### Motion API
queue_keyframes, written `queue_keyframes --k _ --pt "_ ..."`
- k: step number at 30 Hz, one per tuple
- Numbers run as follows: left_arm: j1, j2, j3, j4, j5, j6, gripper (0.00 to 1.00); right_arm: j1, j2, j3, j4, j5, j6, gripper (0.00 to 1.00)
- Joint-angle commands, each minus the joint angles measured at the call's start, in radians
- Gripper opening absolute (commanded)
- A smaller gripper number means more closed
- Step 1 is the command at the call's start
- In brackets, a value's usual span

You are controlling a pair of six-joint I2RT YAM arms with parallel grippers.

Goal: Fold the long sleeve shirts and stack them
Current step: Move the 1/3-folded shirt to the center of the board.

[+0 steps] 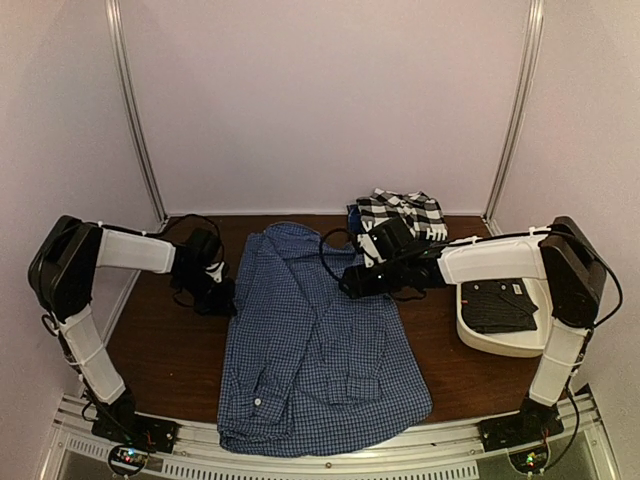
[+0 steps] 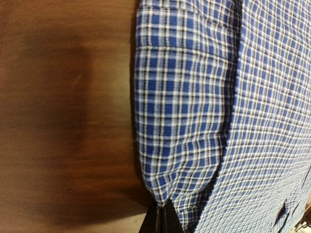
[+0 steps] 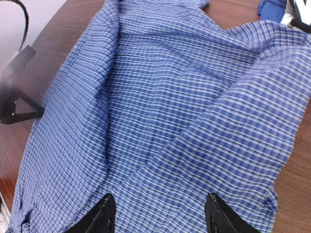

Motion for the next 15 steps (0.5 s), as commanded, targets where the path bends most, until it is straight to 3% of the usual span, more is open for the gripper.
queue_keyframes --k 1,8,15 --pt "0.082 -0.034 -0.091 -0.151 -0.104 0.007 0.0 -0.025 -0.036 -0.026 0.018 0.02 0.006 0.63" --pt "0.166 -0.058 -0.096 -0.162 -0.127 0.043 0.0 -0.046 -0.022 -0.038 0.028 -0.015 0.017 0.64" --pt "0.169 0.057 0.084 -0.183 -0.178 0.071 0.0 -0.011 -0.052 -0.089 0.015 -0.027 0.017 0.64"
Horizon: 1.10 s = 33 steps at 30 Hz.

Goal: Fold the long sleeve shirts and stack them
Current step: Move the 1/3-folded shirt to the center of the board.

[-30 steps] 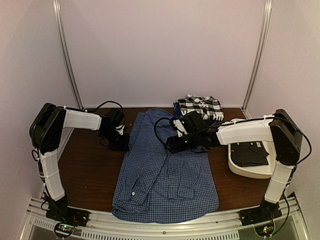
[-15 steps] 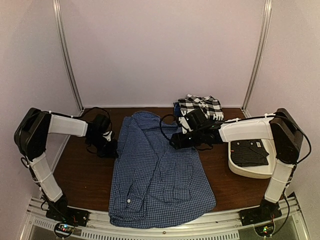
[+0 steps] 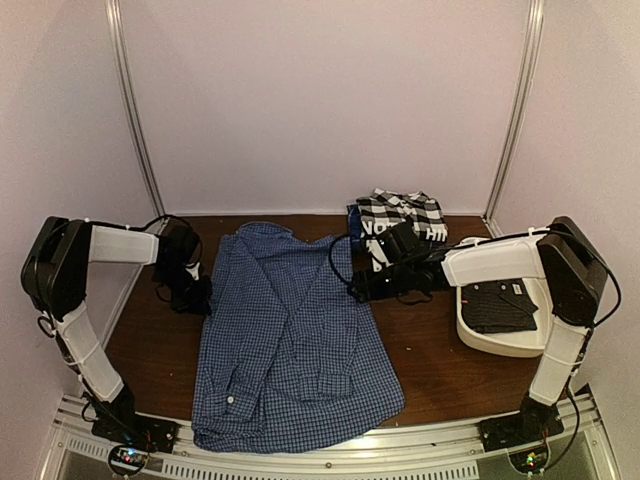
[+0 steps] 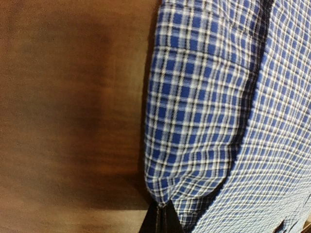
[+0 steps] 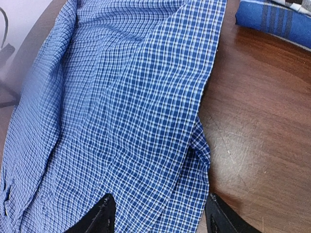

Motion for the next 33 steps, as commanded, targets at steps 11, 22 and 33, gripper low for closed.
queue_keyframes --k 11,22,33 --pt "0.064 0.25 0.325 -0.11 -0.194 0.076 0.0 0.089 -0.127 -0.149 -0.024 0.045 0.024 0.64" --pt "0.018 0.096 0.427 -0.176 -0.276 0.104 0.44 -0.064 -0.056 0.063 -0.037 0.037 0.022 0.55" --pt "-0.361 0.071 0.487 -0.105 -0.085 0.051 0.43 -0.142 0.178 0.38 -0.037 0.015 0.045 0.17"
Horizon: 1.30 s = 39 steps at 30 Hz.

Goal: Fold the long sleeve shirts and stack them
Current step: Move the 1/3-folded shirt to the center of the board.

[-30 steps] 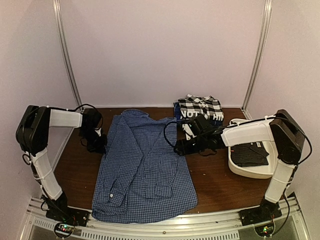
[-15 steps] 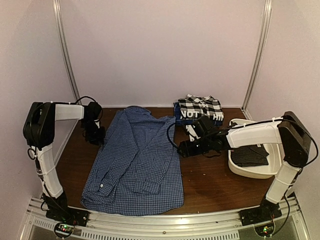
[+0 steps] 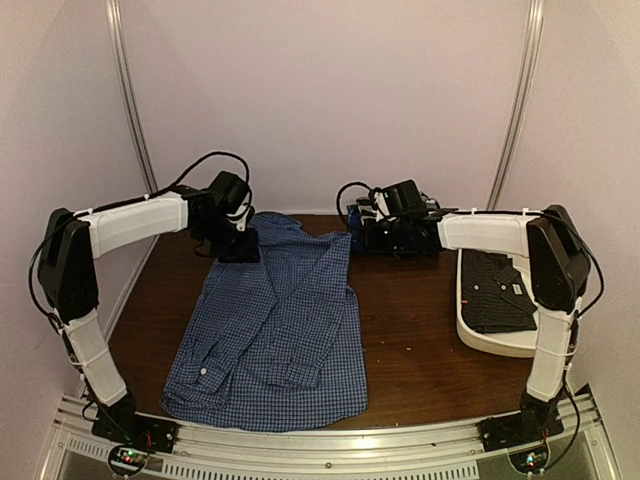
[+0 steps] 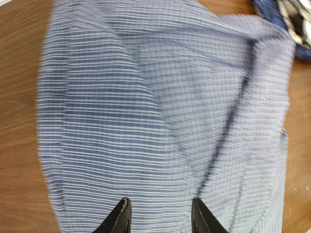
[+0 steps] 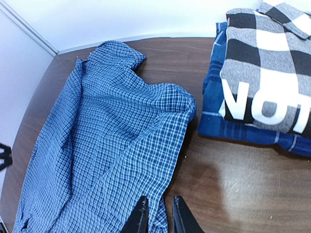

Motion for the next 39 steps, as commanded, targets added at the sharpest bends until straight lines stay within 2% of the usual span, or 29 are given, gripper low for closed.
queue_keyframes --k 1,7,14,28,39 --pt "-0.158 0.04 0.016 0.058 0.137 -0.038 0.43 -0.014 0.092 0.101 -0.012 -0.001 0.01 0.16" --pt "-0.311 0.144 0.031 0.12 0.195 -0.083 0.41 -0.029 0.207 0.185 -0.007 -0.005 0.047 0.12" --pt "-0.4 0.252 0.055 0.168 0.232 -0.116 0.4 -0.059 0.302 0.231 0.029 0.0 0.102 0.06" --pt "-0.433 0.313 0.012 0.124 0.266 -0.096 0.39 -0.105 0.473 0.33 0.054 -0.056 0.156 0.06" --pt "-0.479 0.308 -0.031 0.079 0.315 -0.039 0.38 -0.218 0.437 0.253 0.083 -0.048 0.169 0.06"
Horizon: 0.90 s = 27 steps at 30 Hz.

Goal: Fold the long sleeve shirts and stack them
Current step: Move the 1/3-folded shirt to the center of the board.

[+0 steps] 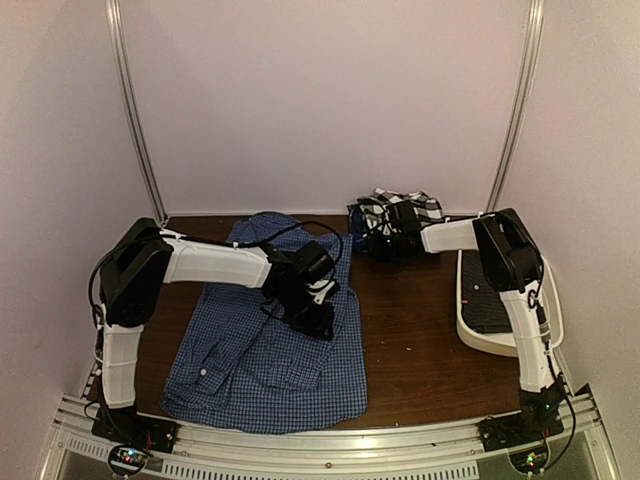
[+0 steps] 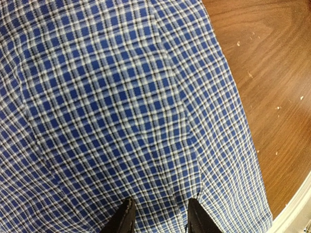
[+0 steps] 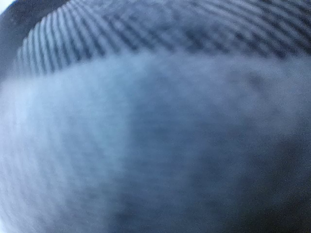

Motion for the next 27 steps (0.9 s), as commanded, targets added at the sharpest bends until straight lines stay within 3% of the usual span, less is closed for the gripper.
queue_keyframes --k 1,13,27 --pt "-0.044 0.005 -0.051 -0.059 0.055 0.035 0.38 -0.063 -0.024 -0.045 0.011 0.02 0.01 0.06" --pt "-0.085 -0.045 -0.078 -0.064 0.076 0.033 0.38 -0.135 -0.072 -0.097 0.02 -0.02 -0.008 0.08" --pt "-0.058 -0.19 -0.004 -0.129 -0.035 0.021 0.38 -0.042 -0.363 -0.369 0.088 -0.106 -0.065 0.43"
